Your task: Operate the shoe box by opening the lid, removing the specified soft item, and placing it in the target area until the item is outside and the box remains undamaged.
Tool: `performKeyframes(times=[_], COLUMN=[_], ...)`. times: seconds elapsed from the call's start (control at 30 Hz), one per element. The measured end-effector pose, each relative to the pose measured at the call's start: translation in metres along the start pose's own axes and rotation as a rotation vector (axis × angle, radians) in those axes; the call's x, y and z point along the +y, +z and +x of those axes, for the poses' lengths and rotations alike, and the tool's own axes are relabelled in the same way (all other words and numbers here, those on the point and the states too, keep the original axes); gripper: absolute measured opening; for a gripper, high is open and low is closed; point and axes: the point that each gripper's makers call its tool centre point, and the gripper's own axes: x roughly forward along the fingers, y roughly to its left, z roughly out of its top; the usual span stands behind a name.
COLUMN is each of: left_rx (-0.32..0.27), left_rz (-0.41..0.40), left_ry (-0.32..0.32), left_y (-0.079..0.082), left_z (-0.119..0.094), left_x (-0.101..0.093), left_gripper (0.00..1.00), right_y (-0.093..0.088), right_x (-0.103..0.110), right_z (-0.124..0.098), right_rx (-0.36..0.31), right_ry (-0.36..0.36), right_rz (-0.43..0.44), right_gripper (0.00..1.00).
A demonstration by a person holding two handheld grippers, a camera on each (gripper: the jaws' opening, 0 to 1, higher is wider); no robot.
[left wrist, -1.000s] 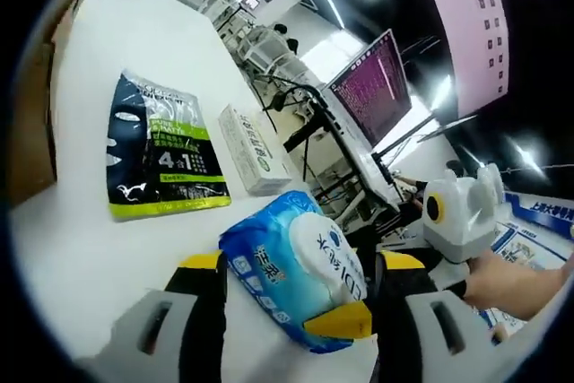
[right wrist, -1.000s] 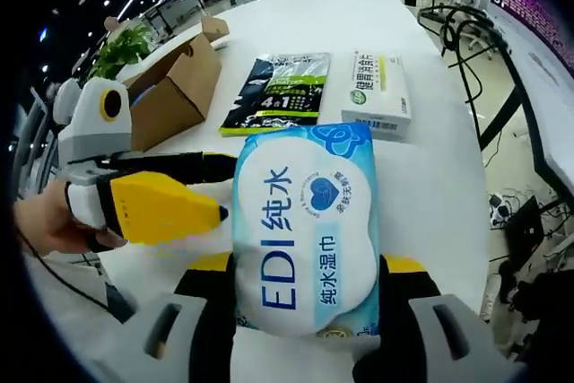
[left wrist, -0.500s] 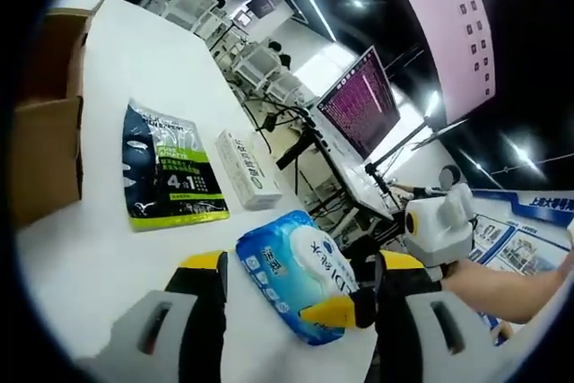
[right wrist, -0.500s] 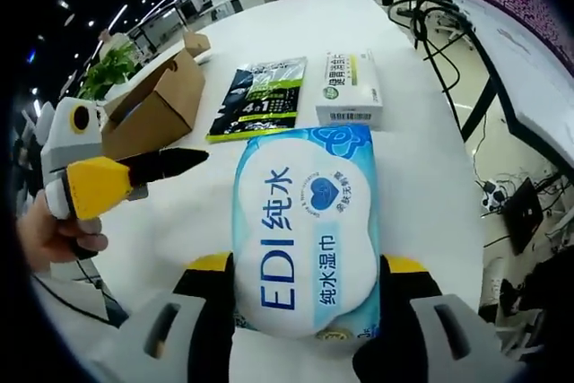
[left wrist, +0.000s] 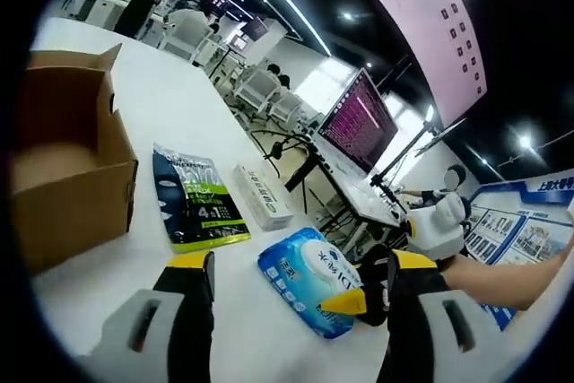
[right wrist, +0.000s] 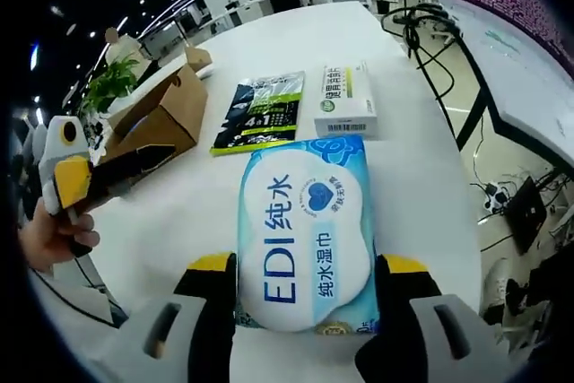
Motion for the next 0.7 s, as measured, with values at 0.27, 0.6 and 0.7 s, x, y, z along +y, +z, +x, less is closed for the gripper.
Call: performKeyframes(times=[0.27,0.6,0.7], left_rx=[-0.048,-0.160,-0.175], left_rz=[0.071,0.094,0.106], left_ry=[0.020,0.146,0.179], left_y=[0.015,0.042,0.043], left_z=[-0.023,-0.071,-0.084], left_x=[-0.007,0.014,0.019], left_gripper=[0.88,0.96,0.98], right_y=[0.018,0.046,0.052], right_x=[0.010,0.024,0.034], right_z=[-0.014,-0.035,-0.036], right_rx=[-0.106,-0.247,-0.261], right_ry=[0.025,0.042,0.061], right_rz=[0.012,0.017,-0.020], right_gripper=[0.65,0.65,0.64])
